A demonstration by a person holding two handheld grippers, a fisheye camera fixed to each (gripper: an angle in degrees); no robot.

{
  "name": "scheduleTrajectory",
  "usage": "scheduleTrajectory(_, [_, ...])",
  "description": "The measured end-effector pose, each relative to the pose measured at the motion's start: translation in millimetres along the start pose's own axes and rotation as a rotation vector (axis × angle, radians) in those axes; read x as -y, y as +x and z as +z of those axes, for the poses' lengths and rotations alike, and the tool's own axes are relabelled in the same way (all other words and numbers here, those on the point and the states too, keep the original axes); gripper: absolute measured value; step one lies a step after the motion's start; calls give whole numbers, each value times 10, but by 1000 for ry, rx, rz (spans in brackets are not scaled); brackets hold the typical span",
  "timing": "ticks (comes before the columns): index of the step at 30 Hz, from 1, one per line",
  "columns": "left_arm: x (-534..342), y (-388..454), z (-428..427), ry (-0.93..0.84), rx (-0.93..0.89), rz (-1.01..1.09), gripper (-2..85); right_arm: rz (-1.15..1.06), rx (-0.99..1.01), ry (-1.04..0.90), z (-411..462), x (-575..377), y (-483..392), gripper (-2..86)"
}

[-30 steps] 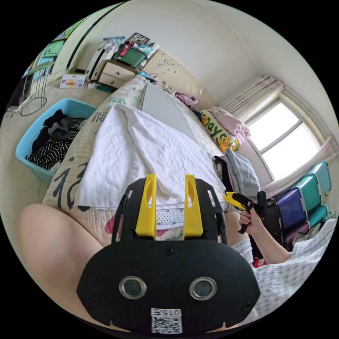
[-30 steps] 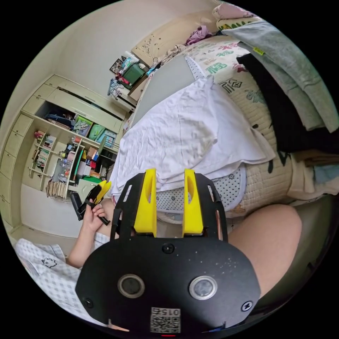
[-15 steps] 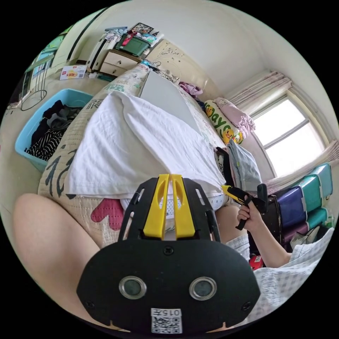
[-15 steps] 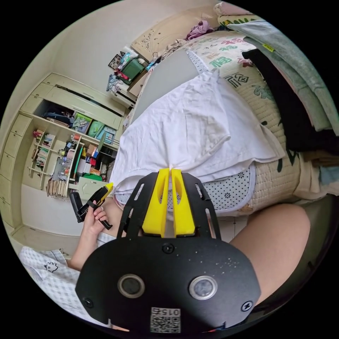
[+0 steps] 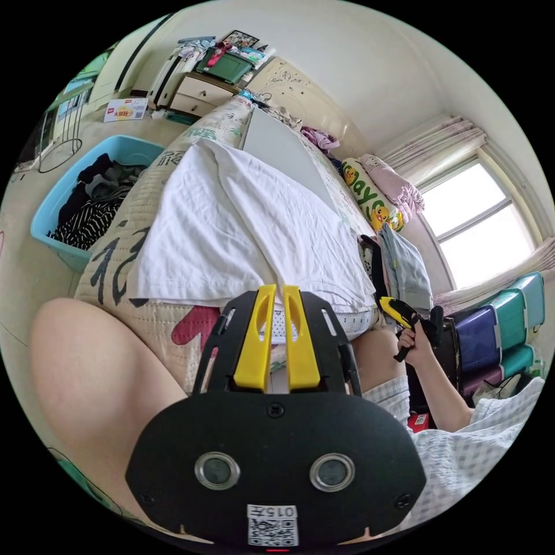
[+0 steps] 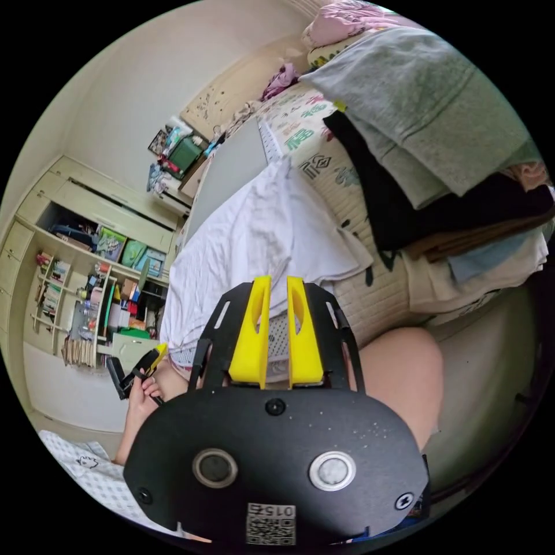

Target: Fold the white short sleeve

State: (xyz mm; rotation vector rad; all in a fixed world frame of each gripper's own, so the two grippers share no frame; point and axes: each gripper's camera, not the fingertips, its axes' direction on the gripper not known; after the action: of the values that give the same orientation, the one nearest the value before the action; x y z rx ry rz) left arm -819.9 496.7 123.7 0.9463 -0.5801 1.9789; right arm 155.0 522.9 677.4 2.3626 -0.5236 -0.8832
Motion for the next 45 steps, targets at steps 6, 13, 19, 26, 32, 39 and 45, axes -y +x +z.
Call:
scheduleTrajectory(6, [277, 21, -636, 107, 158, -61, 74, 0, 21, -85, 125, 444, 111, 74])
scheduleTrajectory(13, [724, 33, -965, 70, 128, -166, 81, -85, -103, -214, 387, 647, -19, 23])
scheduleTrajectory(19, [1213, 779, -762, -9, 42, -37, 81, -36, -179, -101, 155, 686, -3, 1])
scheduleTrajectory(26, [1370, 1340, -648, -65, 75, 11, 59, -62, -77, -145, 125, 664, 64, 66])
scheduleTrajectory(32, [1728, 1712, -898, -95, 140, 91, 0, -66, -121, -155, 285, 653, 37, 23])
scheduleTrajectory(39, [2335, 2552, -1091, -250, 327, 384, -4, -9, -151, -122, 95, 582, 101, 28])
scheduleTrajectory(45, [3158, 3525, -1327, -124, 219, 551, 15, -31, -230, -23, -278, 318, 417, 91])
